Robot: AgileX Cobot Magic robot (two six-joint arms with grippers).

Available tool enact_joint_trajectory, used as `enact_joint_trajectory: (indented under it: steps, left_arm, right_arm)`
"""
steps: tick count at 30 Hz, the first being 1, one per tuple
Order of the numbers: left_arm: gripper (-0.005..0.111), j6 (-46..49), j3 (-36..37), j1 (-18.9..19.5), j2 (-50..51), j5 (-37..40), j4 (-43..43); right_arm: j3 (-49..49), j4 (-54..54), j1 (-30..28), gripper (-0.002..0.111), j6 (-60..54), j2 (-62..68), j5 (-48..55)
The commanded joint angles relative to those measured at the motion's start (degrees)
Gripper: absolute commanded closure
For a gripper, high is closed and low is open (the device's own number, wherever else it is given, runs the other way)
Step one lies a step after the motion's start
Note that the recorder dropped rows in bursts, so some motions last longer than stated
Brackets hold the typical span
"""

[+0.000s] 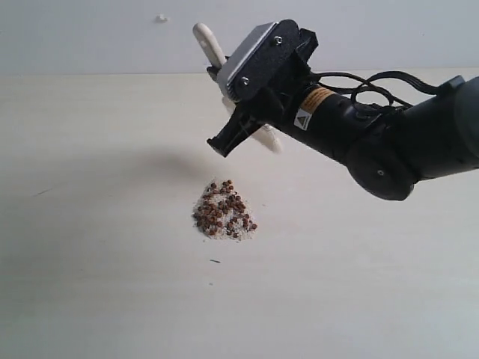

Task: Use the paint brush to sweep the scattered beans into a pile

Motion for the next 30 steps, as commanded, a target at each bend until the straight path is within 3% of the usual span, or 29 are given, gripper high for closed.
enact_joint_trajectory:
  steps: [1, 6, 18, 30]
  left_arm:
    - [0.107, -0.13, 0.03, 0.14, -0.19, -0.11, -0.51]
    - [0.107, -0.13, 0.03, 0.14, -0.19, -0.11, -0.51]
    - [0.107, -0.13, 0.03, 0.14, -0.19, -0.11, -0.51]
    - [0.107, -0.13, 0.03, 0.14, -0.19, -0.11, -0.51]
  right_arm:
    - [-4.67, -24.56, -5.21, 0.108, 16.37, 4.65, -4.66]
    - [-11.12, -36.46, -6.57, 0.108, 24.29, 10.71, -4.76]
    - [-11.41, -50.62, -6.57, 0.108, 35.91, 12.18, -7.91]
    - [-11.41, -47.66, -6.57, 0.108, 35.13, 4.00, -0.72]
